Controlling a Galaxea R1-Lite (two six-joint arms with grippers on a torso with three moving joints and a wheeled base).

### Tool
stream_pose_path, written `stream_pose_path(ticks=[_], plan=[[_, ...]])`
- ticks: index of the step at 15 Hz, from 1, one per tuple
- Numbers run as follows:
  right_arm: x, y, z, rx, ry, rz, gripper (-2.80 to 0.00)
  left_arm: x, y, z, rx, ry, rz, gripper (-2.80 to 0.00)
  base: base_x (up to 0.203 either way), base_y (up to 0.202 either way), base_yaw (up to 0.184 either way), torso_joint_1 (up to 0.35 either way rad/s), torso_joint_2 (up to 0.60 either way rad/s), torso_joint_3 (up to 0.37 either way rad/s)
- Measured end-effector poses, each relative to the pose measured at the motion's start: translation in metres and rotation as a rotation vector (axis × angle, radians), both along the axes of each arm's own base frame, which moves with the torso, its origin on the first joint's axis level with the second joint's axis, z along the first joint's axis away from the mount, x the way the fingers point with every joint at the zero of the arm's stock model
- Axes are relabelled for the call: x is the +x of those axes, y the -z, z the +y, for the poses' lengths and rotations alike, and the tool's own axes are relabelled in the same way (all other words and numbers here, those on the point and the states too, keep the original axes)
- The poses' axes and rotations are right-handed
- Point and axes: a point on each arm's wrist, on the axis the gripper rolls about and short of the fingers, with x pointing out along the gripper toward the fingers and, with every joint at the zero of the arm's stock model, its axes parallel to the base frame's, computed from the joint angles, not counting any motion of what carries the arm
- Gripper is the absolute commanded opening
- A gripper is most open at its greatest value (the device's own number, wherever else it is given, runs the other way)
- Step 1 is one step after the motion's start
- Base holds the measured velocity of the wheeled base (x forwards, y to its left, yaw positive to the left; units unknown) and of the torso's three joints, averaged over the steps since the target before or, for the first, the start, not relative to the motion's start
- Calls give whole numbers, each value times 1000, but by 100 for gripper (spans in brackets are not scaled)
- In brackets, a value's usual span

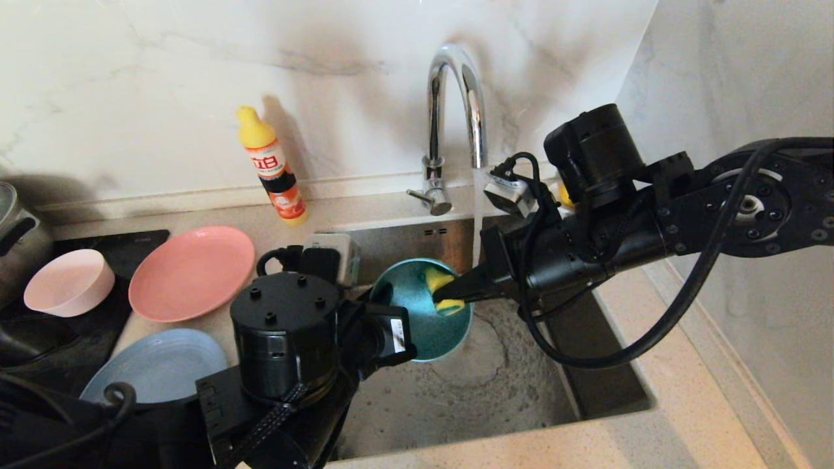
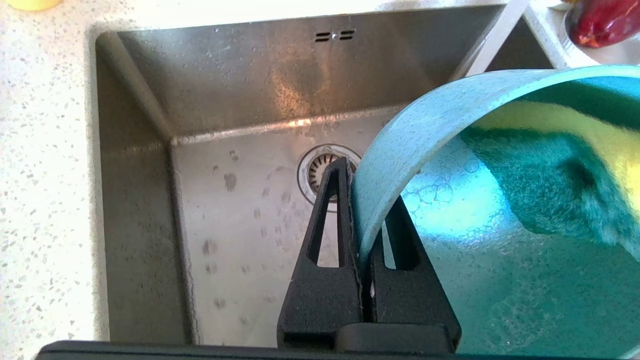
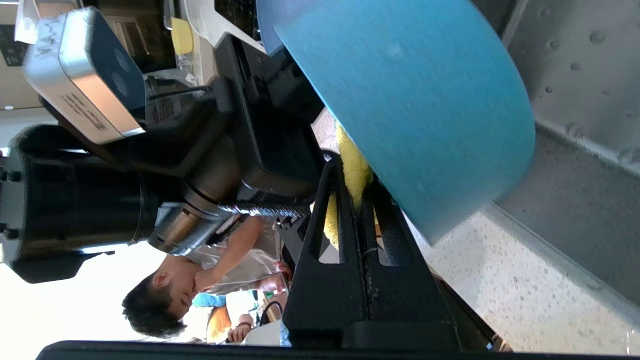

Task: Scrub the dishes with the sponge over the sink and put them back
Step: Wipe the bowl

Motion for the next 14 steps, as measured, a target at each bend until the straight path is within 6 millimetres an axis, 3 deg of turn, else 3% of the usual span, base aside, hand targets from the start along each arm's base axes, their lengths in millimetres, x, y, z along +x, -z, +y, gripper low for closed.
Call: stream_pose_path(ticks=[6,10,14], plan=[[-11,-9,-8,-4,3,2,-280,-1,2,1,-5,-1,8,-280,0,0,0,0,0,0],[-12,-2,-22,-31,33,28,-280,-1,0,2,-8,-2,3,-280,0,0,0,0,0,0],[-20,5,-12,-44,-5,47,-280,-1,-4,1,-16,-3,-7,-280,0,0,0,0,0,0]])
